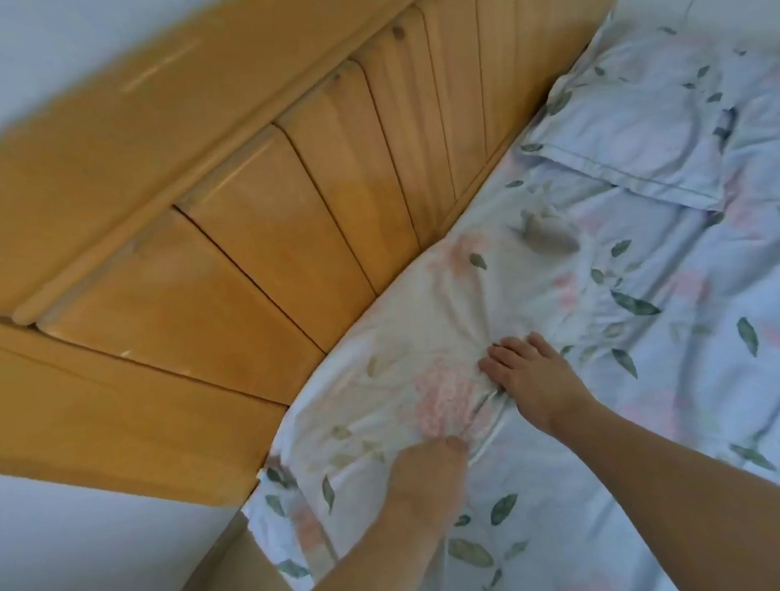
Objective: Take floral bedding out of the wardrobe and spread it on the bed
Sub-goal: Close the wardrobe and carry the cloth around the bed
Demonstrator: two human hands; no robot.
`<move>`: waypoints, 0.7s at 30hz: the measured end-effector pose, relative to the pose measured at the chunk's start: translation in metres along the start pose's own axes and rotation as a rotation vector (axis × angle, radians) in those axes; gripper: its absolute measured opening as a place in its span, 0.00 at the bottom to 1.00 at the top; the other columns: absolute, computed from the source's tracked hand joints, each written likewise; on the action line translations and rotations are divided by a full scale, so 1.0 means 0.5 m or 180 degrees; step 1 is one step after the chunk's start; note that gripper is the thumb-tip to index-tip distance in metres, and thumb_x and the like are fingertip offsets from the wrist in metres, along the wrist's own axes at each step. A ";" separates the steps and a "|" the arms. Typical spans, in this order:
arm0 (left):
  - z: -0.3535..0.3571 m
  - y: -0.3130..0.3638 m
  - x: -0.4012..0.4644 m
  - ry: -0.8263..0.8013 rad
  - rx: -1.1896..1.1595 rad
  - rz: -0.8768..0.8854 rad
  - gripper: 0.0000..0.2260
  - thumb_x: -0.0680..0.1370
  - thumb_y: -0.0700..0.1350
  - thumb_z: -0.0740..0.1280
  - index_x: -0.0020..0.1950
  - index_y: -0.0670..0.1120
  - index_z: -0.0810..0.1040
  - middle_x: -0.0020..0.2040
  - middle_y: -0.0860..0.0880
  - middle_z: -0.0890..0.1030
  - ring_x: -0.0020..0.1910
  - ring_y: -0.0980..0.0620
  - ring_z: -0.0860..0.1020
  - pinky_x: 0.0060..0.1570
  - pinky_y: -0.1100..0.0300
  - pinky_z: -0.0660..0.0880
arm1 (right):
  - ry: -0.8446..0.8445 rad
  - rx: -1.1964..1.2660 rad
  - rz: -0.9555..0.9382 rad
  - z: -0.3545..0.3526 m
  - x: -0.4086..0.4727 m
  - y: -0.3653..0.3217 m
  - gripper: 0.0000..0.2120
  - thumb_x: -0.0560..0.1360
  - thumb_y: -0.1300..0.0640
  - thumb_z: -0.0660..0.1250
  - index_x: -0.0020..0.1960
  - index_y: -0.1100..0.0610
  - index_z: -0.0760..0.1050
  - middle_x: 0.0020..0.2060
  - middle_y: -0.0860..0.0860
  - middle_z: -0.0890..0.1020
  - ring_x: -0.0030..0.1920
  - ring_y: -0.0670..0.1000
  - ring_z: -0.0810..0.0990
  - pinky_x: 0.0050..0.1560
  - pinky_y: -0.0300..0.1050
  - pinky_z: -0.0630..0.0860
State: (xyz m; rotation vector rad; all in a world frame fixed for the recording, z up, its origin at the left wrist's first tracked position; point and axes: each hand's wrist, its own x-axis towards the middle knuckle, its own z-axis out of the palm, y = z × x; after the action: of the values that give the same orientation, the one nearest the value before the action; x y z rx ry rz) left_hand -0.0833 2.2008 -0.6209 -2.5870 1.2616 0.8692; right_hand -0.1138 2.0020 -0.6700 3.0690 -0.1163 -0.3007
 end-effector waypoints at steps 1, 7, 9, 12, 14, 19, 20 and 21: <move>0.066 0.020 0.039 -0.0153 -0.0052 0.0062 0.13 0.79 0.35 0.58 0.63 0.40 0.72 0.56 0.40 0.79 0.53 0.39 0.80 0.49 0.49 0.76 | -0.0473 -0.0026 0.0158 0.074 -0.007 -0.004 0.25 0.76 0.62 0.60 0.72 0.53 0.66 0.69 0.51 0.71 0.71 0.56 0.67 0.72 0.56 0.59; 0.250 0.132 0.141 -0.1062 -0.0098 0.0240 0.13 0.80 0.41 0.61 0.62 0.38 0.75 0.58 0.40 0.80 0.57 0.40 0.78 0.51 0.49 0.76 | -0.1000 0.0288 0.0582 0.257 -0.081 -0.009 0.27 0.72 0.62 0.60 0.72 0.55 0.68 0.70 0.50 0.71 0.69 0.55 0.69 0.66 0.53 0.68; 0.225 0.142 0.169 -0.1496 -0.0100 0.0152 0.13 0.78 0.48 0.65 0.57 0.41 0.78 0.56 0.42 0.81 0.53 0.42 0.80 0.48 0.52 0.75 | -0.0987 0.0972 0.0421 0.240 -0.092 0.033 0.29 0.70 0.65 0.61 0.71 0.54 0.69 0.71 0.48 0.70 0.71 0.53 0.67 0.69 0.49 0.66; 0.110 0.128 0.238 -0.2201 -0.0548 -0.0182 0.14 0.74 0.51 0.66 0.49 0.41 0.81 0.46 0.42 0.84 0.42 0.43 0.82 0.41 0.56 0.76 | -0.0699 0.1911 0.1143 0.168 -0.090 0.104 0.21 0.71 0.65 0.61 0.62 0.54 0.77 0.64 0.49 0.77 0.65 0.53 0.74 0.63 0.44 0.70; 0.019 0.104 0.301 -0.1505 -0.0904 -0.0266 0.13 0.75 0.50 0.63 0.48 0.42 0.80 0.46 0.42 0.84 0.43 0.42 0.83 0.37 0.59 0.74 | -0.0178 0.2334 0.2317 0.143 -0.075 0.140 0.21 0.74 0.63 0.59 0.64 0.52 0.76 0.66 0.48 0.75 0.65 0.53 0.73 0.65 0.45 0.69; -0.130 0.019 0.478 0.1040 -0.0616 -0.0114 0.11 0.77 0.50 0.58 0.54 0.46 0.72 0.56 0.43 0.76 0.55 0.40 0.74 0.51 0.49 0.73 | 0.0311 0.4427 0.4547 0.173 0.009 0.231 0.16 0.73 0.55 0.61 0.61 0.52 0.69 0.56 0.54 0.71 0.59 0.56 0.75 0.51 0.43 0.72; -0.139 -0.004 0.506 0.1201 -0.0584 -0.0233 0.15 0.77 0.51 0.58 0.59 0.46 0.72 0.59 0.43 0.75 0.58 0.39 0.73 0.55 0.46 0.73 | 0.0286 0.4636 0.4507 0.180 0.017 0.237 0.17 0.74 0.56 0.64 0.62 0.54 0.70 0.57 0.54 0.72 0.60 0.55 0.75 0.54 0.41 0.73; -0.138 -0.030 0.538 0.1222 -0.0662 -0.0449 0.19 0.77 0.54 0.58 0.66 0.48 0.69 0.63 0.42 0.73 0.62 0.38 0.71 0.59 0.44 0.71 | -0.0183 0.3968 0.4246 0.210 0.019 0.241 0.20 0.75 0.57 0.67 0.65 0.58 0.70 0.60 0.54 0.73 0.62 0.55 0.76 0.59 0.42 0.74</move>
State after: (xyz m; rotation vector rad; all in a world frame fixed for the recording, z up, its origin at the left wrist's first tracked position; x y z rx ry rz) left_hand 0.0883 2.0029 -0.7144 -3.0759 1.0974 0.5175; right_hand -0.1335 1.8764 -0.7670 2.7761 -3.0201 -0.2218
